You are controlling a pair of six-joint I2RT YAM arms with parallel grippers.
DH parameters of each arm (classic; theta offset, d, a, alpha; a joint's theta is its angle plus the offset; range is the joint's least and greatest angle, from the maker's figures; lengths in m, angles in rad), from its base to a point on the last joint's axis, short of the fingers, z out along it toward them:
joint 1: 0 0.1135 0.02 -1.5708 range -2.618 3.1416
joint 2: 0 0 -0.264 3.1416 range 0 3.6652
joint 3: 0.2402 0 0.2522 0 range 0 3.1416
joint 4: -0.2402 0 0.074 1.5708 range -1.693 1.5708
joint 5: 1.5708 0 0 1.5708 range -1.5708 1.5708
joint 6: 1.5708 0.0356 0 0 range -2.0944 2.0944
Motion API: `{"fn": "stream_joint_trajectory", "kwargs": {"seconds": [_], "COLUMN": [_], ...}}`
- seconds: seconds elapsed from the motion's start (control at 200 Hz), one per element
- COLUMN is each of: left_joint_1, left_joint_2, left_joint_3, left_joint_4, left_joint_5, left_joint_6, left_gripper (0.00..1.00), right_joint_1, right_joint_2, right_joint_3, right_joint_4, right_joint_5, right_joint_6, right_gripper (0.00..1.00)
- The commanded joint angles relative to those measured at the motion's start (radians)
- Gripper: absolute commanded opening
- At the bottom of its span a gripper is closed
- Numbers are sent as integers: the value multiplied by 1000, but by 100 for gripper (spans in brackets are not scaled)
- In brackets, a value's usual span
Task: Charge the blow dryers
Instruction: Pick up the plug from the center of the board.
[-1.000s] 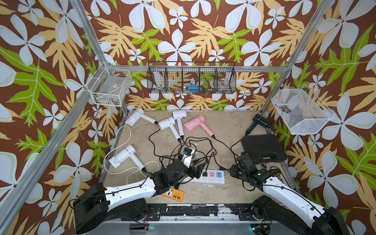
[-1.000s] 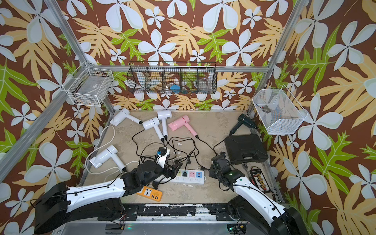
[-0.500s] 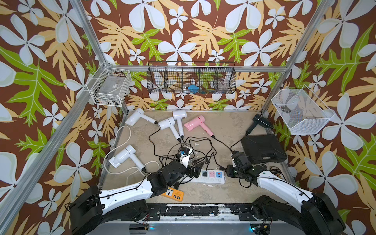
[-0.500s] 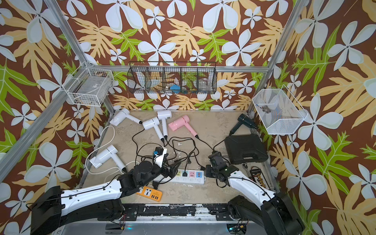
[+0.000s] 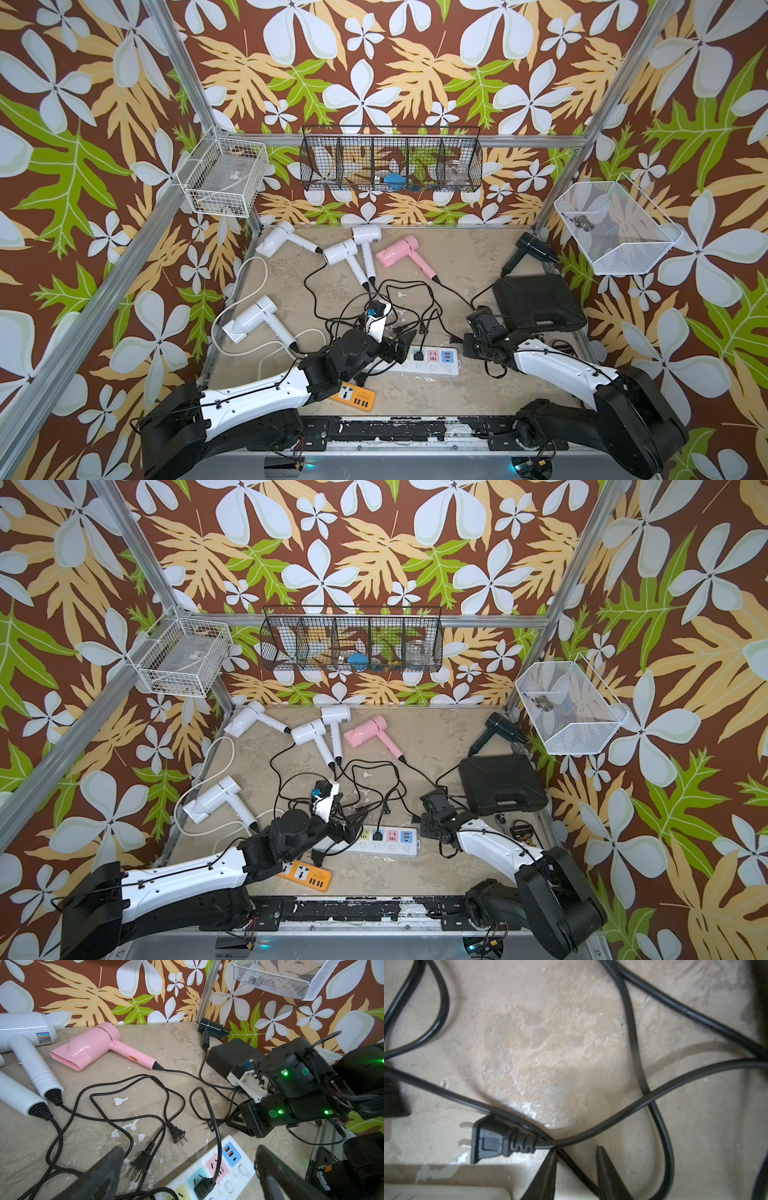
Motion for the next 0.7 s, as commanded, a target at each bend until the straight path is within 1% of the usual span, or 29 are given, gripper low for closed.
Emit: {"fn": "stream_joint_trajectory", "kwargs": {"seconds": [0.0,0.125,0.255,0.35,0.435,0.47,0.495,0.57,0.691], "left_joint_1": [1,1,1,0,1,1,1,1,0], "left_joint_2": [-6,-13,-21,-28,-32,-33,-35,-38,-38], "left_joint_3": [0,-3,-5,-7,-7,-7,-7,-9,-8], "left_joint_4": [20,19,19,18,19,18,17,17,18], "left_joint_5": [-1,-6,-7,-5,-4,-3,-6,-8,-8], "left_joint_6": [8,8,7,6,3,3,3,4,4], "left_gripper": [100,100,100,100,100,100,100,100,100], "right_joint_1": [-14,-19,-19,-19,-19,-19,-19,-19,-19], "right_joint_2": [18,7,-60,-120,-154,-158,-160,-154,-110], "right_joint_3": [2,40,80,93,94,96,96,101,118], "right_joint_4": [-45,-68,-125,-160,-176,-183,-183,-178,-192], "right_joint_5": [67,68,94,100,85,69,56,15,-2], "right_joint_6": [33,27,23,32,69,89,101,136,226], "right_gripper": [35,38,42,46,50,55,56,55,48]}}
